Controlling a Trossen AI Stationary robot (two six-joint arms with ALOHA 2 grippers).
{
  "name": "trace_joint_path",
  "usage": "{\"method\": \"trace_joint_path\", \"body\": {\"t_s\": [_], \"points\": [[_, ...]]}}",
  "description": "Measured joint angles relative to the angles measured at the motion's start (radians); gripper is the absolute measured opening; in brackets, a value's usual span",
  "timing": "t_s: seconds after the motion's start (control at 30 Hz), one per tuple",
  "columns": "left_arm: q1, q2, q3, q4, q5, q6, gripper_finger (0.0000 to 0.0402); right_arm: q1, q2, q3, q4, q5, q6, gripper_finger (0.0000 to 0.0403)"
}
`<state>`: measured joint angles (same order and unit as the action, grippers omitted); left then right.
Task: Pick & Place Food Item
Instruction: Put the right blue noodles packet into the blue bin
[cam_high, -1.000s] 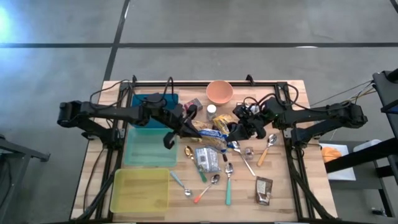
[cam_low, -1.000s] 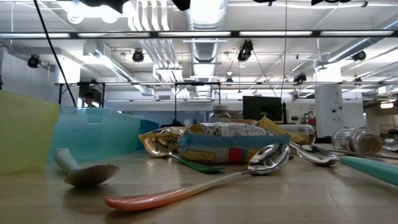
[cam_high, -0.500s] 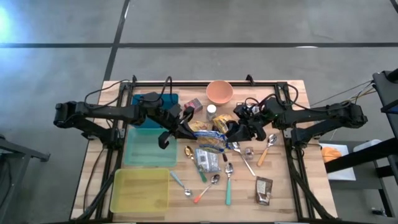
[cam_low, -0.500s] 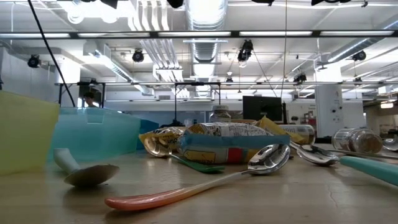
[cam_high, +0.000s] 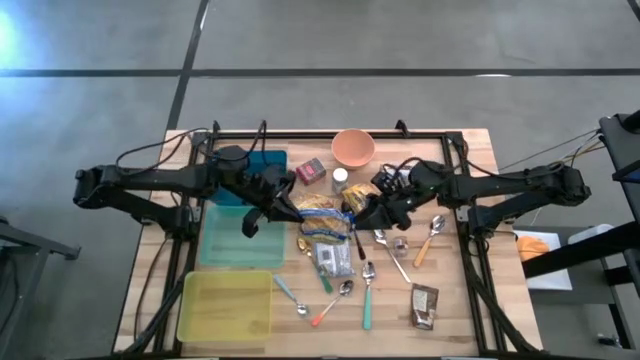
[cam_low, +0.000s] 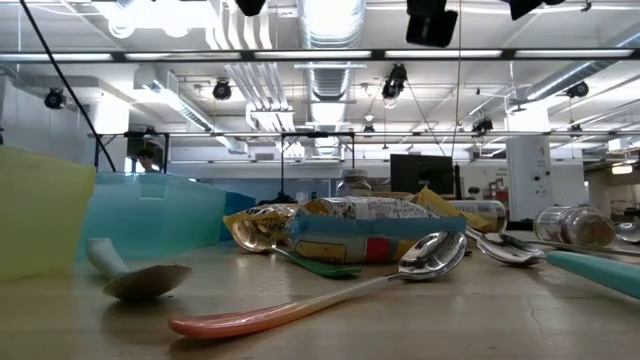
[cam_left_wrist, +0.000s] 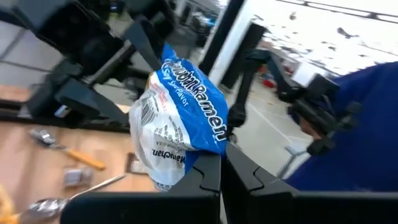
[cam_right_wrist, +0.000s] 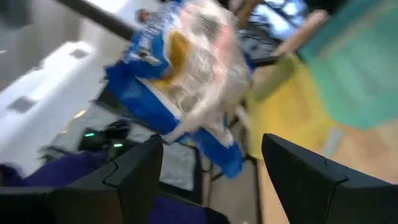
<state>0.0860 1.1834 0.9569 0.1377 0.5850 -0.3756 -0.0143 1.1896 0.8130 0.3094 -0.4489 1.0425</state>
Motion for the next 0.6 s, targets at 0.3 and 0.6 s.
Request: {"method": "trace_joint_path", "body": {"t_s": [0.3, 0.6], "points": [[0.001, -0.121, 0.000, -0.242, -0.294, 0.012, 0.0000, -0.008, -0.003, 0.000, -0.007, 0.077, -0.007, 0.0270], [0.029, -0.188, 0.000, -0.552, -0.633, -0.107, 0.0000, -0.017, -0.004, 0.000, -0.084, 0.153, -0.010, 0.0270]]}}
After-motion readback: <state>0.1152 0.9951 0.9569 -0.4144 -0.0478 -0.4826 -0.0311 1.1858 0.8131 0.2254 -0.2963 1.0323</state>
